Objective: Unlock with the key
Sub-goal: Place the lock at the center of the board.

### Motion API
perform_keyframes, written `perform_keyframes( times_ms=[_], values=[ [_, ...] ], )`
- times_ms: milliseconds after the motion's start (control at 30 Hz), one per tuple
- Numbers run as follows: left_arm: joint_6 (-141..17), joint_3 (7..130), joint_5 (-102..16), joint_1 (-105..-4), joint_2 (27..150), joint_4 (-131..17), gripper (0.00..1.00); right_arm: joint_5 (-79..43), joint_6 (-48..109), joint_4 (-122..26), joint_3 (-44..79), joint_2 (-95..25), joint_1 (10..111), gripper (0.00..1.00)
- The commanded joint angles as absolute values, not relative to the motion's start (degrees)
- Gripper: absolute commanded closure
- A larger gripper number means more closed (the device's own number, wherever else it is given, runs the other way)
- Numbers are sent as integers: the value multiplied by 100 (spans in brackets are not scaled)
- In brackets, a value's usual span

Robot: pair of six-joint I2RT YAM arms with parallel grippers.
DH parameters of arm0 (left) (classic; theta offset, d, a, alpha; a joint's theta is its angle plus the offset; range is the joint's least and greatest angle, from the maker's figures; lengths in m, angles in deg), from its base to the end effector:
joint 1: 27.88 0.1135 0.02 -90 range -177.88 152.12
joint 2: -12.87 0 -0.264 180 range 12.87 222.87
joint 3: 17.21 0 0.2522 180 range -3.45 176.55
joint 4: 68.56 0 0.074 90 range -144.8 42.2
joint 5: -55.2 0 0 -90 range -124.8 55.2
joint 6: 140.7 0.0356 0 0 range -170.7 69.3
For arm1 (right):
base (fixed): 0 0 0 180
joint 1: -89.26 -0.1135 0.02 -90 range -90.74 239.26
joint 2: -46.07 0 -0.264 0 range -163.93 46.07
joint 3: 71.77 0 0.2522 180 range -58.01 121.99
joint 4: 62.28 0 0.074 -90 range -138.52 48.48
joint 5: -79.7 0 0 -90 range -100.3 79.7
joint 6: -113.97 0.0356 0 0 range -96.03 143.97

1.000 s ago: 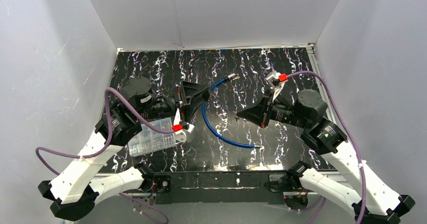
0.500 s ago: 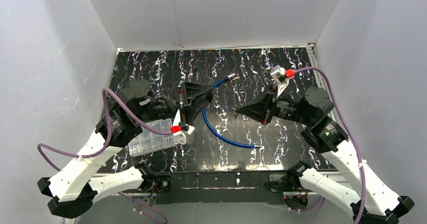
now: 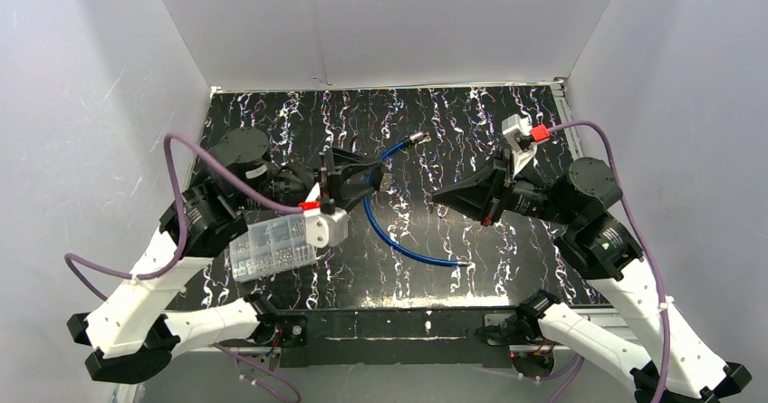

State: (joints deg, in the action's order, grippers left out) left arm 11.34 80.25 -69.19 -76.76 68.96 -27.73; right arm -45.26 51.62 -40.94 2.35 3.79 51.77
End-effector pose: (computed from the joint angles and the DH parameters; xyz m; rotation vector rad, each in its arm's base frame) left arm 0.0936 -0.1378 0.5003 1.5000 0.4641 -0.2874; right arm 0.0990 0.1016 0.4430 -0.6786 1.4127 1.3377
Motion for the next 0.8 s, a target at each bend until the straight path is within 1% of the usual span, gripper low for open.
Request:
perform_keyframes(
  times_ms=[0,233,333,433,600,767],
  values=[
    [239,8635,-7267,-7702,7269,-1065,100,-4726,4757,-3771,703,483,5205,99],
    [-733,8849,-8053,-7692,7781,307,100,-4937,3943,-2706,1204,323,5200,99],
    [-534,8679,-8141,-7690,8183,1054,100,-4748,3700,-2332,1264,271,5205,99],
    [-58,8114,-7864,-7689,8643,1513,100,-4466,3821,-2410,950,485,5200,99],
    [289,7390,-7252,-7687,9538,1332,100,-3889,4167,-2431,425,1056,5204,99],
    [-64,6476,-6379,-7715,9911,-420,100,-3338,4368,-2236,124,1569,5213,99]
  ],
)
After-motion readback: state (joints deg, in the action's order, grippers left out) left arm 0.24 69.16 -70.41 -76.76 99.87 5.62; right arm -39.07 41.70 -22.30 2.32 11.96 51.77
